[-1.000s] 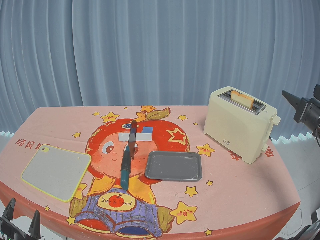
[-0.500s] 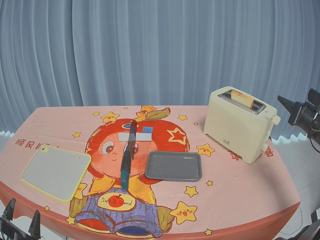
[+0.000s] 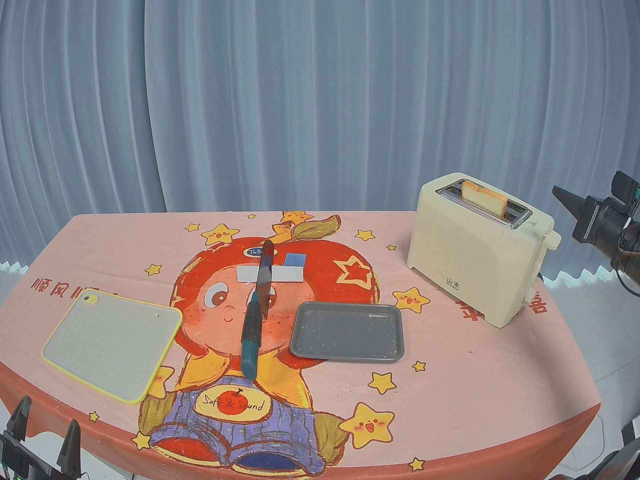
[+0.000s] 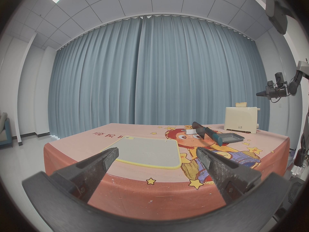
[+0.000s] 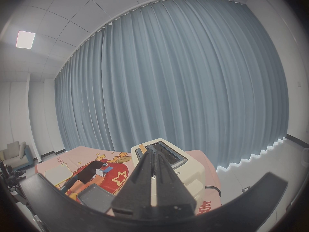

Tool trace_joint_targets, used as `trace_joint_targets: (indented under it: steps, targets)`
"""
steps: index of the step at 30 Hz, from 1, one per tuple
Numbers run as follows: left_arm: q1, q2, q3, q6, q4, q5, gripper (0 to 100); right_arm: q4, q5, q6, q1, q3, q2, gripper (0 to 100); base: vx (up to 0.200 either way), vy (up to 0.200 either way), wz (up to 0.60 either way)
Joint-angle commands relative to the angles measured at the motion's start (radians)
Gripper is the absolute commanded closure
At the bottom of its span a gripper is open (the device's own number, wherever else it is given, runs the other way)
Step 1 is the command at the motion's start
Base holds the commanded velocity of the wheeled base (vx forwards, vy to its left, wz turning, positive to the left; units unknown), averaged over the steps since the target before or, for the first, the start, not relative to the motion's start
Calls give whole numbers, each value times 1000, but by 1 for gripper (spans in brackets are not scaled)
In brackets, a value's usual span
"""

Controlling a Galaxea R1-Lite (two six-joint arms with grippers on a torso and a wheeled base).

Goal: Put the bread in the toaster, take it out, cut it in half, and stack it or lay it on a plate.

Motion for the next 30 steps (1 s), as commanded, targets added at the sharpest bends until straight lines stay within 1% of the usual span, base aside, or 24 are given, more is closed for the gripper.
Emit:
trace_joint_targets:
  steps: [1,5,7,11,19,23,28,30]
  targets:
    - [0,2,18,-2,0,1,0,0,1,0,-7,-5,11,100,0,0,0]
    - [0,2,18,0,0,1,0,-23,1,-2,-10,3,19,100,0,0,0]
    - [0,2,18,-2,0,1,0,-61,1,-2,-12,7,46,100,0,0,0]
    - [0,2,18,-2,0,1,0,-98,-1,0,-16,21,57,100,0,0,0]
    - [0,2,18,0,0,1,0,-100,1,1,-19,23,78,100,0,0,0]
    - [0,2,18,0,0,1,0,-100,7,1,-38,23,97,100,0,0,0]
    - [0,2,18,0,0,1,0,-98,6,4,-41,24,108,100,0,0,0]
    - [0,2,18,0,0,1,0,-97,1,6,-55,24,109,100,0,0,0]
